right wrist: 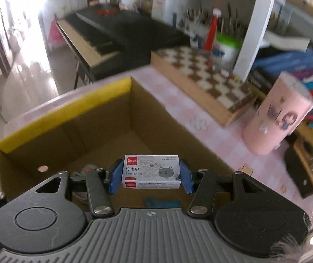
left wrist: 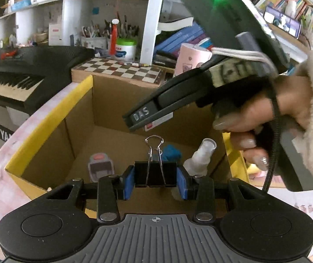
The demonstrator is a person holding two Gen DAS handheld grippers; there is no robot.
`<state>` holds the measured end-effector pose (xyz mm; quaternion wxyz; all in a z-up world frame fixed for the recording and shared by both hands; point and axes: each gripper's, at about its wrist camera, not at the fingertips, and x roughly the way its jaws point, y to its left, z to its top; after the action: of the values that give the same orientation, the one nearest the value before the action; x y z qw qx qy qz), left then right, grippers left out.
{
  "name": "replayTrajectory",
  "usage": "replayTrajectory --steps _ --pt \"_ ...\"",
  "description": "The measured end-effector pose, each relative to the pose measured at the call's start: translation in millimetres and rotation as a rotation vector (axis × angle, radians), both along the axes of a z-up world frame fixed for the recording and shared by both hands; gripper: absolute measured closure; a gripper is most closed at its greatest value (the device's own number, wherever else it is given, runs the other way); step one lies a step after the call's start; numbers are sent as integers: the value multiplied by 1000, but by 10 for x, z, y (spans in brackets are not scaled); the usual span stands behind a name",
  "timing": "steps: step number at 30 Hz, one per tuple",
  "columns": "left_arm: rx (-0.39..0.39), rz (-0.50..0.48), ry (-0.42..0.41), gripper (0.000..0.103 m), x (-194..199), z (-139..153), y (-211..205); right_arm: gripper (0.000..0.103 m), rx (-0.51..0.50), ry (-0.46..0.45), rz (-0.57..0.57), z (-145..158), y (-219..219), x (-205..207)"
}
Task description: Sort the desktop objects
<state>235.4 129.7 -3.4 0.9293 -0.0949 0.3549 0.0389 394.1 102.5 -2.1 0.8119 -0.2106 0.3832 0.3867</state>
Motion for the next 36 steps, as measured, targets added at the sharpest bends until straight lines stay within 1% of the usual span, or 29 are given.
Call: replayTrajectory --steps 2,5,9,11,12,13,14,20,22,25,27,28,29,31,36 --pt "-2 -2 9 65 28 -18 7 52 -8 3 0 -31 11 10" --pt "2 -3 17 65 54 -45 16 52 -29 -17 -7 -74 21 41" --pt "-3 -8 14 65 66 -59 24 52 -35 -6 -29 -117 -17 60" --pt "-1 -4 9 62 63 -45 35 48 -26 -5 -41 -134 -24 68" --pt "4 3 0 61 41 -35 39 39 -14 -7 -50 -130 -37 75" --pt "7 12 -11 55 11 -16 47 36 8 -11 -57 -101 -67 55" --pt "10 23 -23 48 -13 8 56 36 32 -16 -61 -60 -89 37" --pt "13 45 -132 33 -267 209 98 35 198 -87 -108 311 -337 -190" --pt "19 59 -162 30 -356 280 115 35 242 -123 -126 441 -442 -291" --pt "16 78 -189 30 -427 364 165 35 303 -184 -164 616 -627 -451" --pt "15 93 -206 29 -504 394 202 35 338 -205 -200 692 -755 -544" --pt "17 101 -214 26 -542 413 216 35 357 -216 -225 725 -825 -605" --pt "24 113 -224 23 -590 429 225 35 372 -225 -248 741 -883 -656" --pt "43 133 -243 21 -671 454 239 35 396 -244 -289 767 -992 -788" --pt "58 140 -280 20 -900 519 238 35 416 -310 -355 772 -1217 -1158"
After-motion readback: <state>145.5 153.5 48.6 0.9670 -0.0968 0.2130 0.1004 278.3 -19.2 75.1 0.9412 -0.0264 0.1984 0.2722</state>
